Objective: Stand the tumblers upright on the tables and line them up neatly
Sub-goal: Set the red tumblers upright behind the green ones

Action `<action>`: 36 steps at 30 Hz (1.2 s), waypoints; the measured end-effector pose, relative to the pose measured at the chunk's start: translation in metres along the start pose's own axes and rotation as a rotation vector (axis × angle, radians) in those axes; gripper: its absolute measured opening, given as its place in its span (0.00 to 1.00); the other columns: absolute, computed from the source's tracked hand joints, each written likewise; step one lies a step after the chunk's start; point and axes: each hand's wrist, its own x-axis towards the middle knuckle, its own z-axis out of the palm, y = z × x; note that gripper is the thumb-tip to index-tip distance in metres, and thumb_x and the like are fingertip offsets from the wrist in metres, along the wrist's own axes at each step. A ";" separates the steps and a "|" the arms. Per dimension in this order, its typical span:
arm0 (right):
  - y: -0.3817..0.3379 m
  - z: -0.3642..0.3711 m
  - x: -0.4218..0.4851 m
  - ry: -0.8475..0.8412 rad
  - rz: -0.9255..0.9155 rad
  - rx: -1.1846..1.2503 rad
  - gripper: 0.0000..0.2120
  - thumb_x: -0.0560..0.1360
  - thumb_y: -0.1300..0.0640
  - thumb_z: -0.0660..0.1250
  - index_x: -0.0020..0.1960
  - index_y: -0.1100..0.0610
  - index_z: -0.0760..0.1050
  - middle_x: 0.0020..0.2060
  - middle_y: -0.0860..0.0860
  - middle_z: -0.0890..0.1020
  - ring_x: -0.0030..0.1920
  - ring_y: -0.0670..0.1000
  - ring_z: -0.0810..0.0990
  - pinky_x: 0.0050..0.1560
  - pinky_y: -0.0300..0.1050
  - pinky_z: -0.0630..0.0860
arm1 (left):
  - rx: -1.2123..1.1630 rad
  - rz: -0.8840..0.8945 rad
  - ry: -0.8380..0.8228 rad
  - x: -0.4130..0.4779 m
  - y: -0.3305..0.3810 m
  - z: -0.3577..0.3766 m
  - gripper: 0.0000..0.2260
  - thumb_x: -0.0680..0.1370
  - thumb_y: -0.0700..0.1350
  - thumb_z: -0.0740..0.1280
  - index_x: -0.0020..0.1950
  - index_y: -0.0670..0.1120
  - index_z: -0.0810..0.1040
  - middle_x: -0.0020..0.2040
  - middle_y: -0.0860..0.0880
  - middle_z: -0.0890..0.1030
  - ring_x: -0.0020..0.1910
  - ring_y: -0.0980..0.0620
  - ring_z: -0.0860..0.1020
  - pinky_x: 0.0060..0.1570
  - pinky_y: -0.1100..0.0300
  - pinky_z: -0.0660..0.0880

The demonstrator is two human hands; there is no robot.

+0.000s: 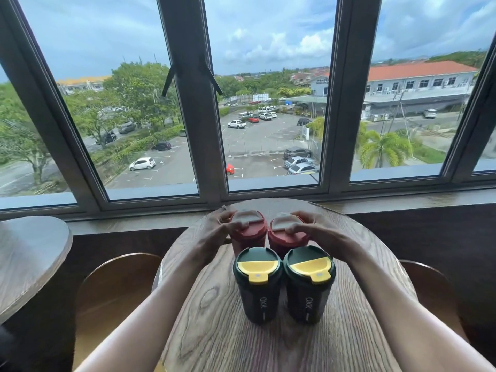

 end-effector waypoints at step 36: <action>-0.083 0.053 -0.022 0.211 -0.339 -0.586 0.14 0.75 0.55 0.69 0.60 0.55 0.78 0.56 0.51 0.82 0.54 0.49 0.80 0.48 0.39 0.73 | 0.554 0.249 0.434 -0.093 0.040 -0.021 0.05 0.76 0.42 0.69 0.50 0.46 0.83 0.43 0.52 0.83 0.43 0.56 0.82 0.43 0.62 0.78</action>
